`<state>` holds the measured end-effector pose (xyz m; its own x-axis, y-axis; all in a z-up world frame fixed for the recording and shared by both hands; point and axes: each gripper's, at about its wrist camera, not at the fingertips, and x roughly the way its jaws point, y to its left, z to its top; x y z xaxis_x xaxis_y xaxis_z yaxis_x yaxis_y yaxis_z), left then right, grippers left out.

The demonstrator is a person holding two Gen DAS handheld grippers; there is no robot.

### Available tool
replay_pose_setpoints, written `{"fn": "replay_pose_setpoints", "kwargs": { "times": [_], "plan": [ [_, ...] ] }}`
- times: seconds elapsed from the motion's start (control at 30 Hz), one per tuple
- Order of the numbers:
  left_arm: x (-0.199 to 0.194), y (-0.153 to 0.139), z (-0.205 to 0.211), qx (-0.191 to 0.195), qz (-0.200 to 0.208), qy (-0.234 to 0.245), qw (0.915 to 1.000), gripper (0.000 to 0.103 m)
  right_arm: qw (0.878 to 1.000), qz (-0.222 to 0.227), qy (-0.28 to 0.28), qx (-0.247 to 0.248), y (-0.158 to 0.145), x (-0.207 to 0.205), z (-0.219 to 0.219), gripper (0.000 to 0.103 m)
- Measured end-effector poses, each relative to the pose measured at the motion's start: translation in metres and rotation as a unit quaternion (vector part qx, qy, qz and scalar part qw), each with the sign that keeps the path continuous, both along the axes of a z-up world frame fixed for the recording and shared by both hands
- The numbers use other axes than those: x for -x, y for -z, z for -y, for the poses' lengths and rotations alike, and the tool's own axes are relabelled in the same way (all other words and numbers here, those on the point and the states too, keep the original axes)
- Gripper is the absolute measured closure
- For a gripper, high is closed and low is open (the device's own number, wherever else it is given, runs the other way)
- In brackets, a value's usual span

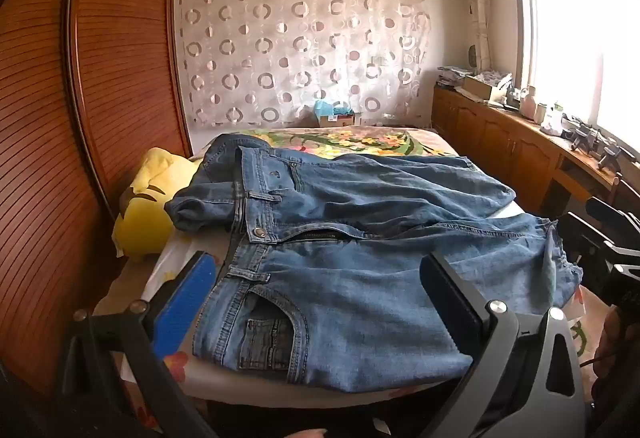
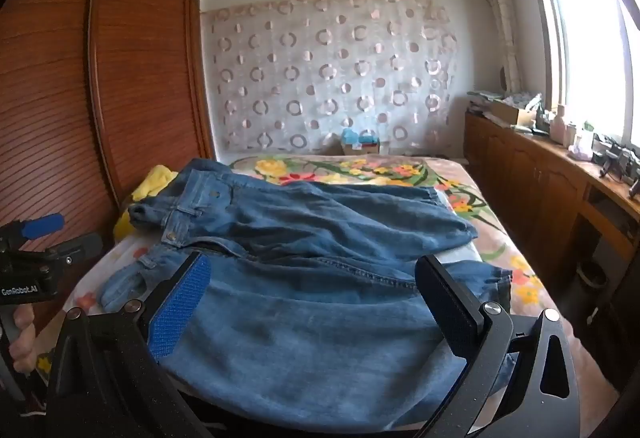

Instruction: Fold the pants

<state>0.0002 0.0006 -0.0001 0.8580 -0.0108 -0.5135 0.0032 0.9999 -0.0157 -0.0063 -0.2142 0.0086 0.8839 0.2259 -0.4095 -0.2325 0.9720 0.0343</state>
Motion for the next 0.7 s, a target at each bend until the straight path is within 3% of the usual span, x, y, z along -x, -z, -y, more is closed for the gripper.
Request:
{"fn": "replay_pose_setpoints", "kwargs": {
  "times": [0.7],
  "plan": [
    [0.0003,-0.0001,0.0002,-0.005,0.005,0.000,1.0000,0.000,1.000,0.004,0.001,-0.004,-0.0003,0.0016,0.0025,0.000]
  ]
}}
